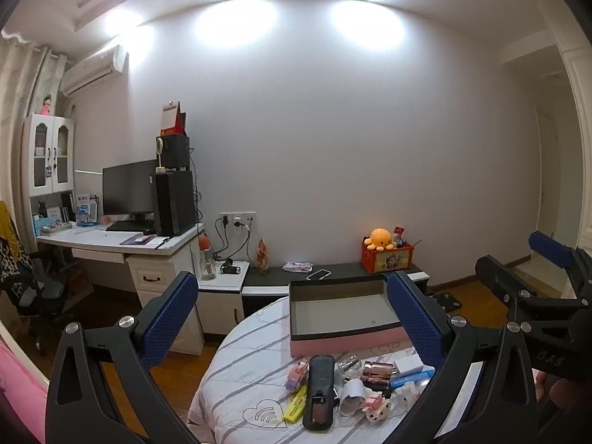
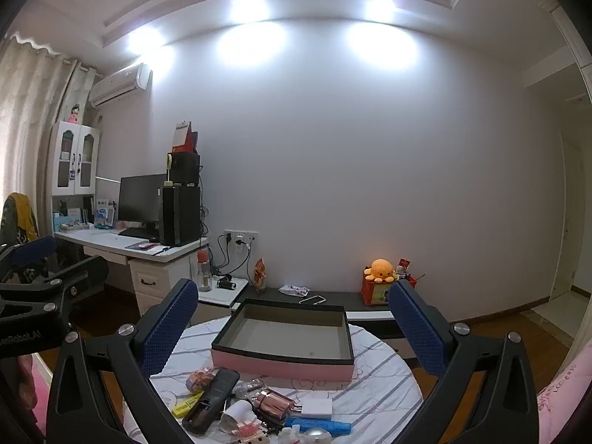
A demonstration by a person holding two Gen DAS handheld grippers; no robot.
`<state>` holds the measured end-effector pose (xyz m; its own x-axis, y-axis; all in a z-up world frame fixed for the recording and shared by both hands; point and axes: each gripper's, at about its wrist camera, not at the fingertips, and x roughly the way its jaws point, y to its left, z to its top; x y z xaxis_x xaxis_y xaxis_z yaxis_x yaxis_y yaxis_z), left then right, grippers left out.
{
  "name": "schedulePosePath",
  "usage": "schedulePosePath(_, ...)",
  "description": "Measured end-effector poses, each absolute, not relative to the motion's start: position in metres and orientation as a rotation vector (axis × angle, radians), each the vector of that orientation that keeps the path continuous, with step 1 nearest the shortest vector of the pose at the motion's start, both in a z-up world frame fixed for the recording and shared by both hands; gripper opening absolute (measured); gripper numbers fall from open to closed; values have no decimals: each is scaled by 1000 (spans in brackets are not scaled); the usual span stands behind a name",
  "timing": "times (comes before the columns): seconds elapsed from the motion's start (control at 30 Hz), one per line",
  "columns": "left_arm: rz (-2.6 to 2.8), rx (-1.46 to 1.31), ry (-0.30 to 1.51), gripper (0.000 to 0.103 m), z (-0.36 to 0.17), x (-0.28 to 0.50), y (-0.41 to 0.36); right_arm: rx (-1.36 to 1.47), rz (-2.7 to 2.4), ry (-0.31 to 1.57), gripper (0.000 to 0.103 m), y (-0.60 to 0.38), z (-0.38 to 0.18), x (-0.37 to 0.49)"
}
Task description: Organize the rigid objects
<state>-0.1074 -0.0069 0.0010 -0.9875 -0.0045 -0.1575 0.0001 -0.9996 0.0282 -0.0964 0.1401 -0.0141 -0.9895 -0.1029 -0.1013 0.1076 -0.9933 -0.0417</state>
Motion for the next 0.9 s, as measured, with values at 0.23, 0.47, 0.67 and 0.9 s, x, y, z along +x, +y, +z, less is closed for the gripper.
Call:
schedulePosePath(0.23,-3134,262,-63,103,-1,-109,-4,167,-3035,70,103,141,-12,-98)
schedulePosePath(0.47,-3134,273,-66,103,-2,-110,-2,170,-3039,70,103,142,-10,-98)
schedulePosePath(0.67,-3137,301,-62,103,-3,-112,-3,175,-3038,78,103,139,-5,-100)
schedulePosePath(0.9,-3131,294,-57,103,-4,-111,-2,165,-3040,90,103,135,-6,-98)
